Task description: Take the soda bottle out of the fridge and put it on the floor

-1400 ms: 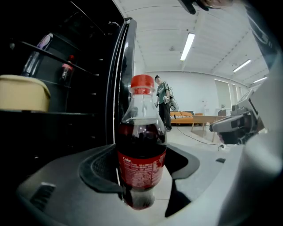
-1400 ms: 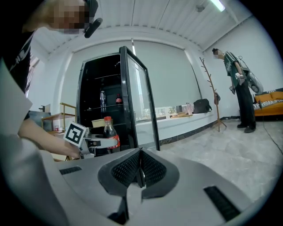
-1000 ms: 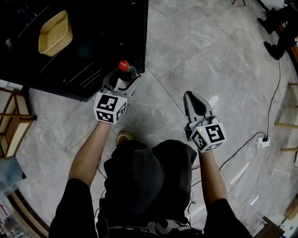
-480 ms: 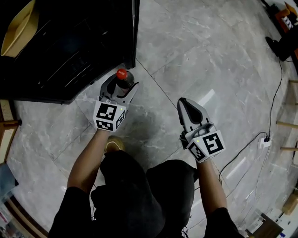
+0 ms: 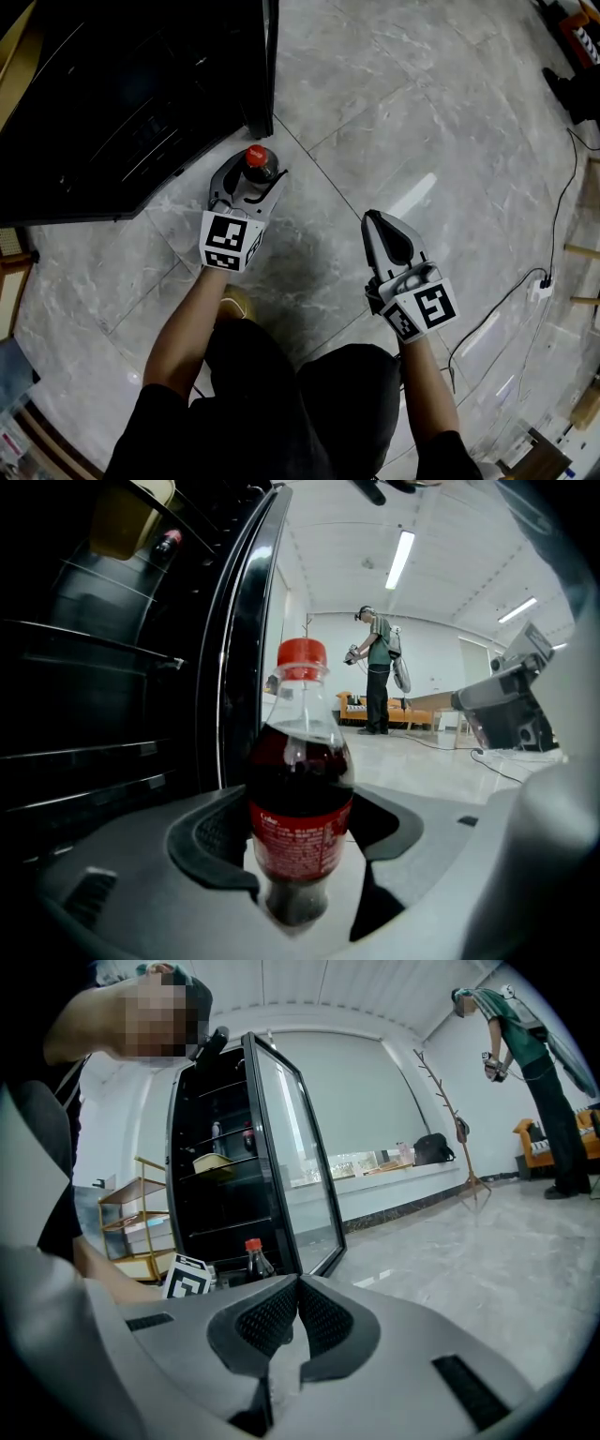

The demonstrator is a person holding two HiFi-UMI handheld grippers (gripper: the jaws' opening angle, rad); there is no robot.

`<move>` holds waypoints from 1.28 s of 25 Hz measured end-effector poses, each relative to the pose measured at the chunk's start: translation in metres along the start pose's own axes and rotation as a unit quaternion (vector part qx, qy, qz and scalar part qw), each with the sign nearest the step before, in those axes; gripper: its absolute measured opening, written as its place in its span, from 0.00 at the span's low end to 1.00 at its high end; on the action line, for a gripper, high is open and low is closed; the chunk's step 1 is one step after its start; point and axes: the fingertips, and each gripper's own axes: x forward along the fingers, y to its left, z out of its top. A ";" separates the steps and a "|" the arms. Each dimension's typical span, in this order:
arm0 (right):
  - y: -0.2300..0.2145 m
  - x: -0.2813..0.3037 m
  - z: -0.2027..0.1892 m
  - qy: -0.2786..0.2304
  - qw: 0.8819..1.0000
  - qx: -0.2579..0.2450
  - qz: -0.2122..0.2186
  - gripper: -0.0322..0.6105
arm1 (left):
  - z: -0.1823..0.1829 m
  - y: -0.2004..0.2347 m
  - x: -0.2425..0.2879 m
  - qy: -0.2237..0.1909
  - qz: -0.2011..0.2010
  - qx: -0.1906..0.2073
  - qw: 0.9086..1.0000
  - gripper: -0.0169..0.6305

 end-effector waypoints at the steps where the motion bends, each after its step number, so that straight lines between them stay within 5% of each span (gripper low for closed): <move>1: 0.001 0.001 -0.001 0.002 1.000 0.000 0.001 0.09 | 0.000 -0.001 0.000 -0.001 -0.001 0.003 1.000 0.51; 21: 0.001 0.011 0.008 0.003 1.000 0.005 0.001 0.09 | 0.017 -0.007 -0.013 -0.015 -0.007 0.009 1.000 0.51; 32: 0.027 -0.005 0.122 0.015 0.999 0.027 -0.016 0.09 | 0.167 -0.017 -0.067 -0.011 -0.047 -0.010 0.999 0.51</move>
